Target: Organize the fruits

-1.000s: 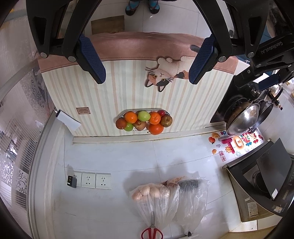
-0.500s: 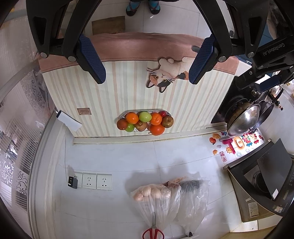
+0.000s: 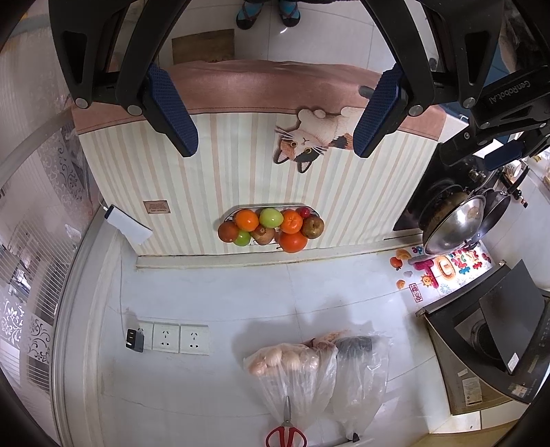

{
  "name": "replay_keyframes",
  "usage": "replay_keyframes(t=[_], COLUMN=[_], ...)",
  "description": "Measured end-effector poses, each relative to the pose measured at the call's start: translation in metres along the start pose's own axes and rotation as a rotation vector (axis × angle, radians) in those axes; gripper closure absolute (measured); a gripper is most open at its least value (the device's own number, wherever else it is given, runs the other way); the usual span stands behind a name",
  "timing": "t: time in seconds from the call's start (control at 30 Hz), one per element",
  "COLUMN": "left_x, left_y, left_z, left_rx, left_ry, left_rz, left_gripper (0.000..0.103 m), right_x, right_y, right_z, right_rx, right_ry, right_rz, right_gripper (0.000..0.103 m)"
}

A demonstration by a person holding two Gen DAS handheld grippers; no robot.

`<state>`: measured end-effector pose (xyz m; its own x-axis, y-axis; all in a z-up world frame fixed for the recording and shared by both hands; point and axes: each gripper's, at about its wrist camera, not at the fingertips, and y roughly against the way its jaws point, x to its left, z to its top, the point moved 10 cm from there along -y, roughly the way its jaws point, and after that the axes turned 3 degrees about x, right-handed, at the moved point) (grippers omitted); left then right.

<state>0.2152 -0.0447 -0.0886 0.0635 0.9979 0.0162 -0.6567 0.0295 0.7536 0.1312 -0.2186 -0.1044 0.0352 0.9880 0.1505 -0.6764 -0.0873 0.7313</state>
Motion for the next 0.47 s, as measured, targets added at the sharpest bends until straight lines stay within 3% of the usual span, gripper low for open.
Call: replay_keyframes(t=[0.47], left_x=[0.0060], left_y=[-0.0017], left_z=[-0.0036], left_rx=[0.001], left_ry=[0.010], left_rz=[-0.005], left_gripper=[0.015], right_x=[0.0038], right_y=[-0.0015], right_z=[-0.0005], right_rx=[0.006], right_ry=[0.002], right_rz=[-0.003], right_gripper=[0.009])
